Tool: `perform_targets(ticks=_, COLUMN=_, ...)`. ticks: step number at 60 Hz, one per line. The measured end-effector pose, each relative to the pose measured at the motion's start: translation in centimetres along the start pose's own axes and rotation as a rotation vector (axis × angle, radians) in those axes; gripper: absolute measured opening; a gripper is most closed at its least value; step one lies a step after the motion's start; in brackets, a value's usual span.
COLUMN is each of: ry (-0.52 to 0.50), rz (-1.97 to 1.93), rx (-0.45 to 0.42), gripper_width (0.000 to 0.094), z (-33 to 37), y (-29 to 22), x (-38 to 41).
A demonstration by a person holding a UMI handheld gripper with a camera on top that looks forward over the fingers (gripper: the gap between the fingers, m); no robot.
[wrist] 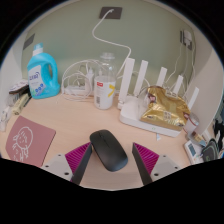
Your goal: Arrange mouse
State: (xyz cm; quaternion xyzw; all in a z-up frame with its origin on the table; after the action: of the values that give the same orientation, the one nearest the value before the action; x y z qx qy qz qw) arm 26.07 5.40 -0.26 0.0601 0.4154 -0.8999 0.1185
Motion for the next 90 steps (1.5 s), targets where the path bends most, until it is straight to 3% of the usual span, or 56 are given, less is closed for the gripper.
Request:
perform_targets(ticks=8, ry=-0.044, rz=-0.038, rx=-0.02, gripper_width=0.0759, z=-2.1, y=-1.3, x=-0.3)
perform_targets(ticks=14, ry=-0.089, rz=-0.062, rx=-0.037, gripper_width=0.0505, z=-2.8, y=-1.8, x=0.3)
perform_targets(ticks=30, ry=-0.015, rz=-0.07, rx=-0.005, gripper_width=0.0363, z=-2.5, y=-1.5, x=-0.3)
perform_targets(ticks=41, ry=0.103, rz=-0.148, rx=-0.031, gripper_width=0.0364, z=1.0, y=-3.4, x=-3.1)
perform_targets(ticks=49, ry=0.19, rz=-0.198, rx=-0.142, gripper_width=0.0365, z=7.3, y=-9.5, x=-3.9)
perform_targets(ticks=60, ry=0.158, rz=-0.23, rx=-0.285, gripper_width=0.0365, z=14.9, y=-17.6, x=5.1)
perform_targets(ticks=65, ry=0.085, rz=-0.2, rx=-0.254, gripper_width=0.0364, z=14.2, y=-16.9, x=12.7)
perform_targets(ticks=74, ry=0.002, rz=-0.166, rx=-0.074, gripper_width=0.0362, z=9.0, y=-9.8, x=23.8)
perform_targets(ticks=84, ry=0.017, rz=-0.122, rx=0.025, gripper_width=0.0371, z=4.9, y=-4.5, x=27.5)
perform_targets(ticks=90, ry=0.024, rz=-0.133, rx=0.05, gripper_width=0.0447, z=4.4, y=-3.3, x=28.0)
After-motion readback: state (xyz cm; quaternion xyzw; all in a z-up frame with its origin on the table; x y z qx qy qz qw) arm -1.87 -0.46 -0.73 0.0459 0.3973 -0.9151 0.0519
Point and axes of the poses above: the point between the fingertips, and its own axes, seen from behind it with the camera up: x to the left, y down, z backward, against the way the camera looks, the point moved 1 cm from there along z, backward, against the way the camera looks, and after that the axes turned 6 degrees about z, right-handed, at the moved point
